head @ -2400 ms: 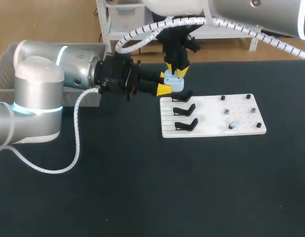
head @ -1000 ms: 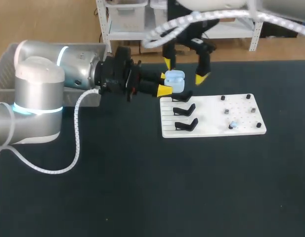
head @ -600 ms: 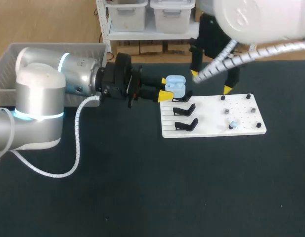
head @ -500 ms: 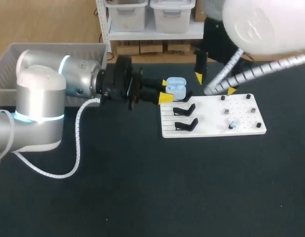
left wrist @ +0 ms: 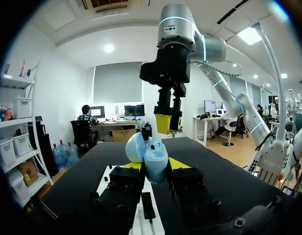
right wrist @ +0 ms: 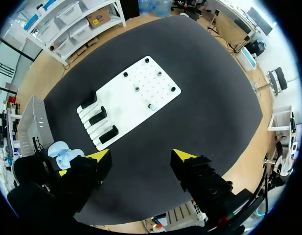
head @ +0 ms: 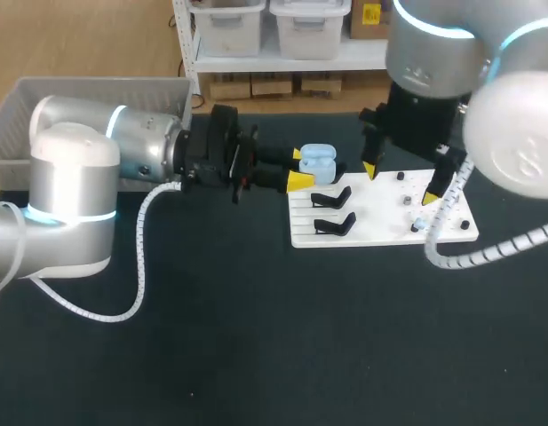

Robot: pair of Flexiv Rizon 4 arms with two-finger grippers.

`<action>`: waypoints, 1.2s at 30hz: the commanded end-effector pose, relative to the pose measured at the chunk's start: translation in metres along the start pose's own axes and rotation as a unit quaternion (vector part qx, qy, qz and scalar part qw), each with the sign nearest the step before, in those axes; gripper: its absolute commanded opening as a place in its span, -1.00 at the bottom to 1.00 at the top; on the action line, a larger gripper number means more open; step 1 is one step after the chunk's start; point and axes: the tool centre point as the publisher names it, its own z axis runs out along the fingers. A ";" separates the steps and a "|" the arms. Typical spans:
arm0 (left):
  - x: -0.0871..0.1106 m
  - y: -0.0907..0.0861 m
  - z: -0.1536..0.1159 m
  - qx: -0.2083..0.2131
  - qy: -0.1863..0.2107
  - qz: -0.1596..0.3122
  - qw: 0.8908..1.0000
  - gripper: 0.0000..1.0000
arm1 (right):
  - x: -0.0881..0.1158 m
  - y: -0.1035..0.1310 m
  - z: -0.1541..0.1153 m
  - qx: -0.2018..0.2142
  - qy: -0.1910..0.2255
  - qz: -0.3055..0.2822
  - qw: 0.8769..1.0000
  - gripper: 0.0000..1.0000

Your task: Pick up each earbud case from the left stands, insert the matching earbuds, close the lid, and place the case in the box.

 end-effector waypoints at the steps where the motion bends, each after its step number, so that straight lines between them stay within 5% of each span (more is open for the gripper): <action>1: 0.001 -0.001 0.000 -0.003 -0.001 0.001 1.000 -1.00 | -0.007 -0.007 0.012 -0.063 0.000 -0.012 0.998 0.55; 6: 0.001 -0.001 0.000 -0.003 -0.001 0.001 1.000 -1.00 | -0.024 -0.013 0.025 -0.055 -0.012 -0.048 0.997 0.62; 19: 0.001 -0.001 0.000 -0.003 -0.001 0.001 1.000 -1.00 | -0.052 -0.039 0.069 -0.042 -0.004 -0.146 0.988 0.40; 36: 0.001 -0.001 0.000 -0.003 -0.001 0.001 1.000 -1.00 | -0.051 -0.037 0.116 -0.046 0.032 -0.193 0.980 0.00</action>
